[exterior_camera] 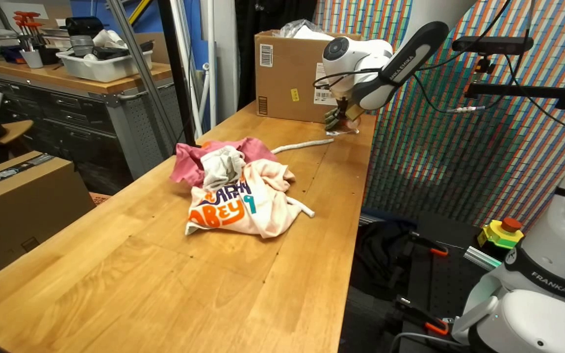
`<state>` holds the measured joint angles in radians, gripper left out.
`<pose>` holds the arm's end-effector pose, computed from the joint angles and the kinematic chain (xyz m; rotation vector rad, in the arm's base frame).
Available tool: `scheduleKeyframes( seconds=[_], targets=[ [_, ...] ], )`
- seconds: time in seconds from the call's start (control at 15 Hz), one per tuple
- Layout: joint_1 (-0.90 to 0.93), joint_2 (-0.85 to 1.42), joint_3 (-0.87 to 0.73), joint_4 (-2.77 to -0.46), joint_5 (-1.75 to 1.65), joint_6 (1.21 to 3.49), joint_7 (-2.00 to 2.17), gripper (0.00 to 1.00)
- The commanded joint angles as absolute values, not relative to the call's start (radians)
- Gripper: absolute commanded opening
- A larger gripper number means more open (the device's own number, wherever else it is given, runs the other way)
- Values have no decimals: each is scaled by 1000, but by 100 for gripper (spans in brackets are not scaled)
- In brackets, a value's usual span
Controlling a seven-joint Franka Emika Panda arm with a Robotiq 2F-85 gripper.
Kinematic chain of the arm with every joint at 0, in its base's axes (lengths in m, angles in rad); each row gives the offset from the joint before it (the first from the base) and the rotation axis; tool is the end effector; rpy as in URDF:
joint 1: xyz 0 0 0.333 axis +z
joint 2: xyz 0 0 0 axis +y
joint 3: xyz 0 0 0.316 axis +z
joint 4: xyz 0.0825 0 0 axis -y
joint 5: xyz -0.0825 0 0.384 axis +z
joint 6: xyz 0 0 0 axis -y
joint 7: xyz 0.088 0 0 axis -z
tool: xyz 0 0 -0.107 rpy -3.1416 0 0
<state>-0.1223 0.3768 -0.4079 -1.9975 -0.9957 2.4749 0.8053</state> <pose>0.5393 -0.3010 0.2963 2.2888 -0.5991 0.2239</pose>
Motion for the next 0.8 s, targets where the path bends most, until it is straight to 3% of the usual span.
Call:
scheduleKeyframes(
  seconds=[0.0, 0.2, 0.27, 0.4, 0.73],
  targets=[
    [-145, 355, -394, -2025, -1057, 2452, 874, 9],
    [-148, 358, -385, -2033, -1092, 2441, 918, 10],
    [-149, 354, -380, -2040, -1097, 2441, 929, 40],
    [-147, 353, -367, -2040, -1102, 2432, 941, 48],
    [-132, 330, -319, -2036, -1094, 2396, 942, 86]
  ],
)
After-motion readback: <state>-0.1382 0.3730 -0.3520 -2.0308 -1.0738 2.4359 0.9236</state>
